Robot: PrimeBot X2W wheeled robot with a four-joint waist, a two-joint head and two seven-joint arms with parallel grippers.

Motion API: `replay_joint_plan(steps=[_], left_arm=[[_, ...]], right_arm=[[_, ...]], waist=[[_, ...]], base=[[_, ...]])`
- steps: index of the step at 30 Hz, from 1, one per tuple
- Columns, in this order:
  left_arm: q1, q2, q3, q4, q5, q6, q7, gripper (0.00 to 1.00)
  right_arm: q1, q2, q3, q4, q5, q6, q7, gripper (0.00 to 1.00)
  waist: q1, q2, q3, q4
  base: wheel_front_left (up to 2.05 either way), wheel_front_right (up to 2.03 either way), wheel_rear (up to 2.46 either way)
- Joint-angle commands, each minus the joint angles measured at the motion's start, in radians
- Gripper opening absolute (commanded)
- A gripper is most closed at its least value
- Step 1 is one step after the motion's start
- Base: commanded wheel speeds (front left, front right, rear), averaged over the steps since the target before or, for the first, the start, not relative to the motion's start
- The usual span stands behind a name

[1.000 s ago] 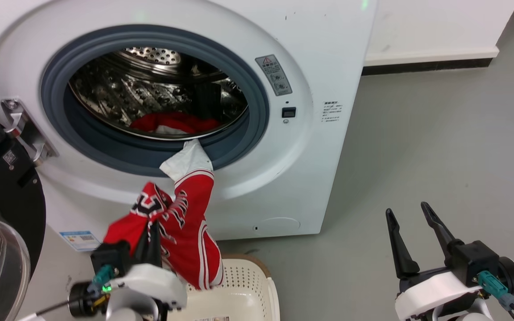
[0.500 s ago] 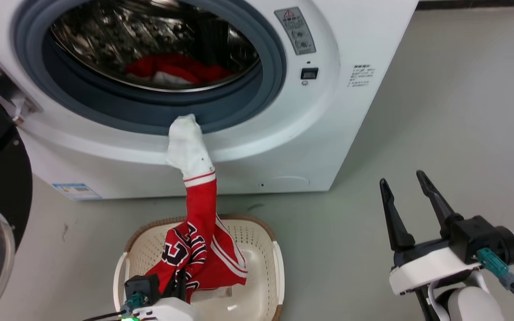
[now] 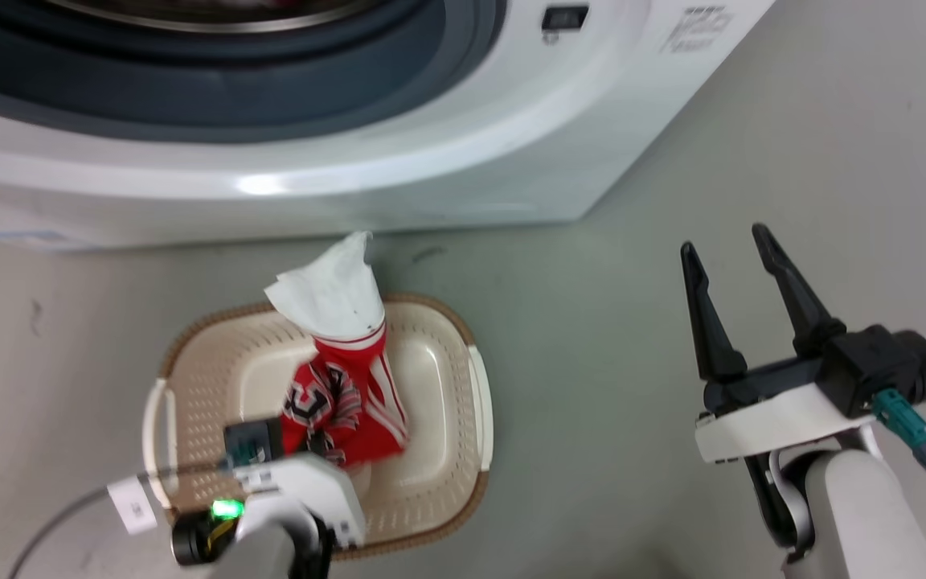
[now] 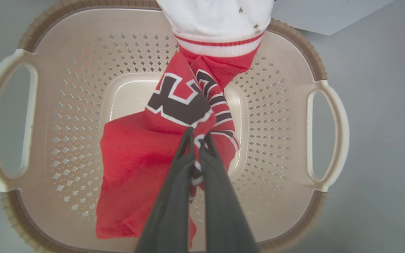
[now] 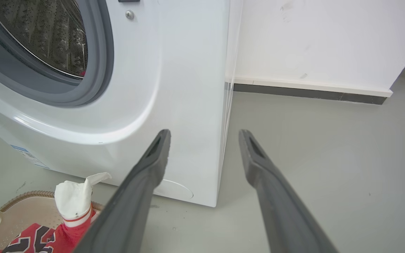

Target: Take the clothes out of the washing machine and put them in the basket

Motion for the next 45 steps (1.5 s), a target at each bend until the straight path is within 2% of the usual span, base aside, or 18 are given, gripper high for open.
replay_joint_plan(steps=[1,8,15,16,17,18,19,23,29,38,45], left_arm=[[-0.039,0.007,0.005,0.013,-0.006,0.004,-0.007,0.0],[-0.228,0.034,0.032,0.129,-0.017,0.011,-0.016,0.0],[-0.345,0.057,0.054,0.206,-0.025,0.025,-0.022,0.0],[-0.353,0.059,0.058,0.215,-0.029,0.027,-0.023,0.3],[-0.358,0.061,0.061,0.223,-0.032,0.029,-0.023,0.48],[-0.363,0.063,0.064,0.228,-0.031,0.031,-0.024,0.85],[-0.37,0.066,0.067,0.228,-0.029,0.035,-0.024,1.0],[-0.355,0.073,0.077,0.21,-0.022,0.038,-0.023,1.0],[-0.25,0.067,0.101,0.147,-0.011,0.022,-0.022,1.0],[-0.072,0.034,0.133,-0.025,0.055,0.004,-0.023,1.0],[0.042,0.011,0.169,-0.209,0.127,-0.003,-0.023,1.0]], right_arm=[[-0.023,0.001,0.002,-0.004,0.005,-0.001,-0.005,1.0],[-0.087,0.001,0.018,0.002,0.01,-0.001,-0.018,1.0],[-0.128,0.001,0.038,0.024,0.024,-0.001,-0.026,1.0],[-0.132,0.001,0.04,0.027,0.028,-0.001,-0.026,1.0],[-0.134,0.001,0.042,0.031,0.029,-0.001,-0.027,1.0],[-0.135,0.001,0.043,0.033,0.031,-0.001,-0.027,1.0],[-0.139,0.001,0.043,0.034,0.035,-0.001,-0.026,1.0],[-0.139,0.001,0.038,0.039,0.04,-0.001,-0.027,1.0],[-0.1,0.001,0.027,0.062,0.03,-0.001,-0.027,1.0],[-0.021,0.001,-0.003,0.098,-0.001,-0.001,-0.027,1.0],[0.03,0.001,-0.019,0.103,-0.014,-0.001,-0.027,1.0]], waist=[[-0.0002,-0.0001,0.095,-0.023],[-0.0002,-0.0001,0.221,-0.044],[-0.0002,-0.0001,0.266,-0.068],[-0.0002,-0.0001,0.268,-0.071],[-0.0002,-0.0001,0.269,-0.074],[-0.0002,-0.0001,0.269,-0.076],[-0.0002,-0.0001,0.268,-0.078],[-0.0002,-0.0001,0.232,-0.08],[-0.0002,-0.0001,0.105,-0.066],[-0.0002,-0.0001,-0.098,-0.024],[-0.0002,-0.0001,-0.193,-0.005]], base=[[0.0,0.0,0.0],[0.0,0.0,0.0],[0.0,0.0,0.0],[0.0,0.0,0.0],[0.0,0.0,0.0],[0.0,0.0,0.0],[0.0,0.0,0.0],[0.0,0.0,0.0],[0.0,0.0,0.0],[0.0,0.0,0.0],[0.0,0.0,0.0]])
